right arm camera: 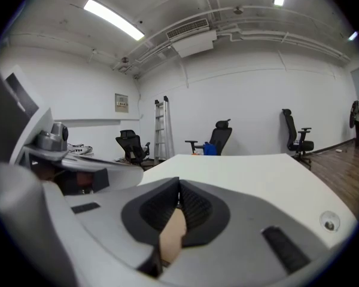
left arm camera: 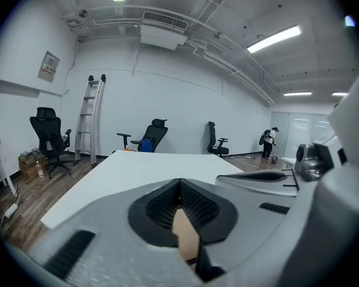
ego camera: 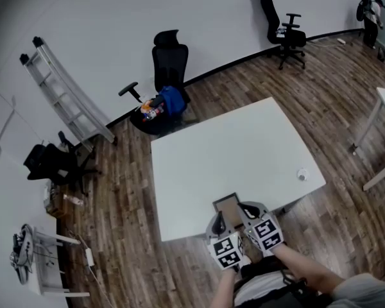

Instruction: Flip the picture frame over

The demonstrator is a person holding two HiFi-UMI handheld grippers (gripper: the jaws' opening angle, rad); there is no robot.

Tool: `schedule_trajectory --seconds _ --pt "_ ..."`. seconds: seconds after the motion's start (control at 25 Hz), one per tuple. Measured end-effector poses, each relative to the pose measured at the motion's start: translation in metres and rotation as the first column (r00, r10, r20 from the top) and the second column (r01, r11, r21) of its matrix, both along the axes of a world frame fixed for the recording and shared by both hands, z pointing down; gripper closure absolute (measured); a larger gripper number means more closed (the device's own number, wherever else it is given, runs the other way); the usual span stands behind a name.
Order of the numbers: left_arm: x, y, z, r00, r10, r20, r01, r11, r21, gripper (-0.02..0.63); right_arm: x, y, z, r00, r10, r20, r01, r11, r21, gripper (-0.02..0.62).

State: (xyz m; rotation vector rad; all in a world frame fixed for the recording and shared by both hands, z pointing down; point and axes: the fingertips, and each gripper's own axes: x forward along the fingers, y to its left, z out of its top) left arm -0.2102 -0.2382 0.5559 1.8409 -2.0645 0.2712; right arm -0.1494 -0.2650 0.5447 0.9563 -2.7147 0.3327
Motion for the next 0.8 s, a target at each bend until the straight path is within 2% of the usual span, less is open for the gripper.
schedule_trajectory --seconds 0.28,0.8 --pt "0.01 0.0 -0.011 0.999 -0.002 0.032 0.001 1.0 0.032 0.603 0.006 -0.002 -0.011 1.0 -0.016 0.023 0.016 1.0 0.019 0.592" --pt "0.008 0.004 -0.017 0.999 -0.022 0.038 0.022 1.0 0.02 0.603 0.0 -0.001 -0.012 0.999 -0.047 0.023 0.047 0.999 0.01 0.592"
